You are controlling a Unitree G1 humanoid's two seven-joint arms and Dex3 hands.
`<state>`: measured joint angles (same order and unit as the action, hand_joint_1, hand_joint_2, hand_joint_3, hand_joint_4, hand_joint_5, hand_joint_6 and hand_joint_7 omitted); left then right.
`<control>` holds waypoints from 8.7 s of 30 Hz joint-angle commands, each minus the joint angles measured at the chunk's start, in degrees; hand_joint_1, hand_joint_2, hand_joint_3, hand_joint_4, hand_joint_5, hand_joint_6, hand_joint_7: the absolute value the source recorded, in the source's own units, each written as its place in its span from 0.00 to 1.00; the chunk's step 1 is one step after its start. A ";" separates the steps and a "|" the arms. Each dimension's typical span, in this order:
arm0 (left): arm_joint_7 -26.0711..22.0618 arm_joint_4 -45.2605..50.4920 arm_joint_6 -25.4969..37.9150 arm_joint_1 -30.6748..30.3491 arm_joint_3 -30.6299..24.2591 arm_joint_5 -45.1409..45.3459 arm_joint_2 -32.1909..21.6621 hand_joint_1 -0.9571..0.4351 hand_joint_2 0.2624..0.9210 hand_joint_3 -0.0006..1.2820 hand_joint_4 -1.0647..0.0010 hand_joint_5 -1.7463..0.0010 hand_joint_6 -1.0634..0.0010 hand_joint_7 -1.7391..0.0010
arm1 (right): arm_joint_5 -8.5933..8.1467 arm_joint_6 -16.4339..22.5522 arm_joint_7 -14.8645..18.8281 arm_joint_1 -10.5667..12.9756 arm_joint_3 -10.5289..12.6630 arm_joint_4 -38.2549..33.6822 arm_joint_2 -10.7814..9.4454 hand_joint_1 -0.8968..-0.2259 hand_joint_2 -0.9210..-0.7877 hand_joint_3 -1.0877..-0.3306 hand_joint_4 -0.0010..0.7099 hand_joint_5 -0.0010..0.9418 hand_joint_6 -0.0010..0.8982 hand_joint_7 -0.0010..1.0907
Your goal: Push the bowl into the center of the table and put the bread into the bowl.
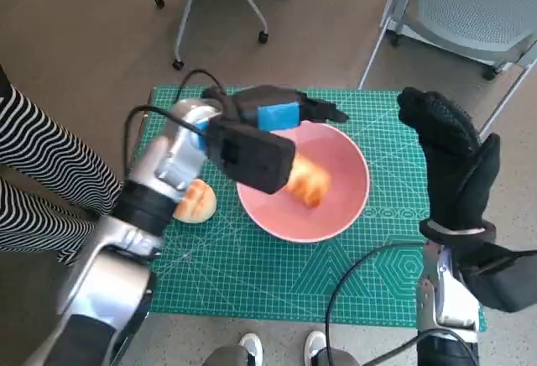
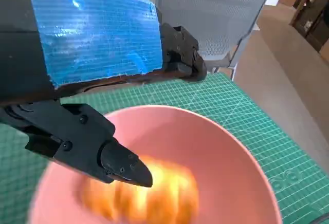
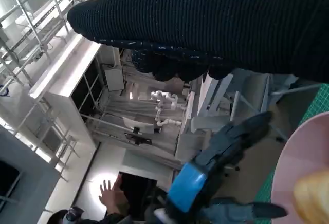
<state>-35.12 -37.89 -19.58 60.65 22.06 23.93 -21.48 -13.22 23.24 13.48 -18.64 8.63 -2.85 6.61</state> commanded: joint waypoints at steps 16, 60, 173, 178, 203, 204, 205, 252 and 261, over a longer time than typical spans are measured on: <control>-9.61 19.40 1.86 -12.29 -12.03 -7.75 -20.63 0.34 0.97 0.02 0.99 1.00 0.89 1.00 | 0.25 0.65 -0.03 0.58 -0.79 -2.11 -0.79 0.31 0.00 0.57 0.29 0.00 0.15 0.46; -9.82 19.75 7.83 -26.10 -9.17 -6.65 -21.16 0.56 0.79 0.00 0.91 0.99 0.82 0.99 | -2.92 -2.02 2.07 -0.07 -2.10 -2.07 -0.78 0.34 0.00 0.53 0.28 0.00 0.15 0.50; 6.72 22.72 7.61 -14.21 -0.41 3.33 -1.69 0.46 0.95 0.02 0.78 0.99 0.67 0.99 | -2.55 -0.77 2.77 0.89 1.10 -2.10 1.08 0.32 0.00 0.54 0.29 0.00 0.15 0.49; 7.23 21.41 5.36 -14.27 -0.95 2.33 -1.54 0.44 0.96 0.01 0.81 1.00 0.69 1.00 | -2.01 -0.49 2.43 0.79 1.01 -2.51 0.85 0.32 0.00 0.54 0.29 0.00 0.15 0.49; 11.49 22.60 1.33 -16.38 -6.21 -1.41 -1.60 0.40 0.96 0.00 0.99 1.00 0.83 1.00 | -1.13 -0.50 2.61 -0.86 -0.19 -3.85 1.32 0.33 0.00 0.53 0.28 0.00 0.14 0.48; 11.39 22.67 1.28 -16.37 -7.06 -2.81 -1.37 0.40 0.96 0.00 0.99 1.00 0.83 1.00 | -1.13 -0.60 2.66 -1.14 -0.17 -3.87 1.49 0.33 0.00 0.52 0.28 0.00 0.14 0.48; 11.30 22.72 1.25 -16.36 -7.64 -3.78 -1.20 0.40 0.96 0.00 0.99 1.00 0.83 1.00 | -1.14 -0.67 2.69 -1.33 -0.15 -3.88 1.60 0.33 0.00 0.52 0.28 0.00 0.14 0.48; 3.56 17.36 -2.67 -21.92 -30.97 -50.37 18.30 0.19 1.00 0.32 0.96 0.99 0.89 0.99 | -0.66 -4.29 1.85 -14.02 -0.31 -4.29 3.42 0.30 0.00 0.58 0.32 0.01 0.16 0.47; 2.54 16.74 -3.97 -22.20 -31.91 -50.52 19.00 0.20 1.00 0.29 0.96 0.99 0.89 0.99 | -0.63 -3.87 2.43 -14.46 -0.40 -5.31 3.57 0.29 0.00 0.58 0.31 0.00 0.15 0.47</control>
<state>-32.20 -20.78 -22.34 38.70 -9.65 -26.43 -3.09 -14.15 19.48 15.58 -33.25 8.41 -7.22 10.07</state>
